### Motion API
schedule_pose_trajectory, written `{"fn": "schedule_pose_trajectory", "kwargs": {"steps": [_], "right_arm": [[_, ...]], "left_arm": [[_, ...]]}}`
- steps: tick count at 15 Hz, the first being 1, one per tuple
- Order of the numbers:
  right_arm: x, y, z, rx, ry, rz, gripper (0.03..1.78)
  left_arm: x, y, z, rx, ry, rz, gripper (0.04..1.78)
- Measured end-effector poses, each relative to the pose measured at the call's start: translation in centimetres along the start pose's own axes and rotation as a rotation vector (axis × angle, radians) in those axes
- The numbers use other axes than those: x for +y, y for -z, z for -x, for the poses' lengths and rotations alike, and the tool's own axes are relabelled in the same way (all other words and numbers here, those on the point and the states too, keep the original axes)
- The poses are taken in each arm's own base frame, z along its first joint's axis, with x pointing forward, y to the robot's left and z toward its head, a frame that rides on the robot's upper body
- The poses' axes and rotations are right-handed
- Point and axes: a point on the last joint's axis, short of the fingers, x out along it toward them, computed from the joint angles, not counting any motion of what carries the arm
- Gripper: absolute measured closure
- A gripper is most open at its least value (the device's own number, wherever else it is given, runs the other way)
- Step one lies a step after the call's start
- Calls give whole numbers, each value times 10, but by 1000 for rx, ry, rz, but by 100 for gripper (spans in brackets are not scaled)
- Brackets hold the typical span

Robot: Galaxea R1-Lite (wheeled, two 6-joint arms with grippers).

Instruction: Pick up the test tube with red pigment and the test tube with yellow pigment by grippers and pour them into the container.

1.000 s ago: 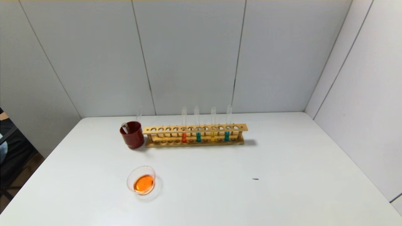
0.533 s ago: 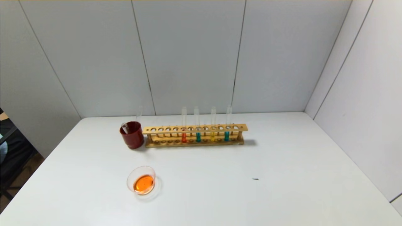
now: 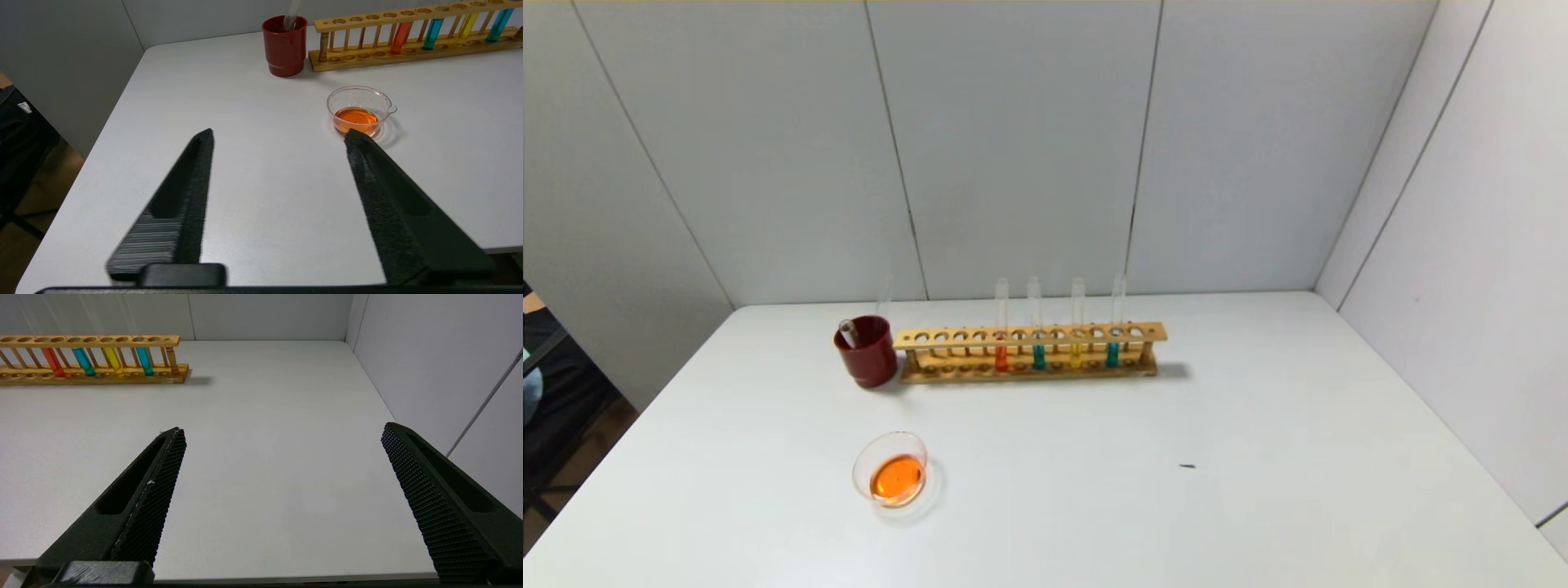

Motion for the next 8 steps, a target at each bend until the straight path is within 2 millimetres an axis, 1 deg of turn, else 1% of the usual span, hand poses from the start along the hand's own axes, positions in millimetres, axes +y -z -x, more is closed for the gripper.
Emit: {"fn": "schedule_pose_trajectory", "kwargs": {"steps": [2, 4, 6, 8], "right_arm": [[0, 0, 0, 0, 0, 0, 6], [0, 0, 0, 0, 1, 0, 6], [0, 0, 0, 0, 1, -1, 6], [0, 0, 0, 0, 1, -1, 6]], "left_arm": [[0, 0, 0, -1, 3, -4, 114], [0, 0, 0, 0, 5, -5, 145], [0, 0, 0, 1, 5, -5, 163], [0, 0, 0, 0, 5, -5, 172]]}}
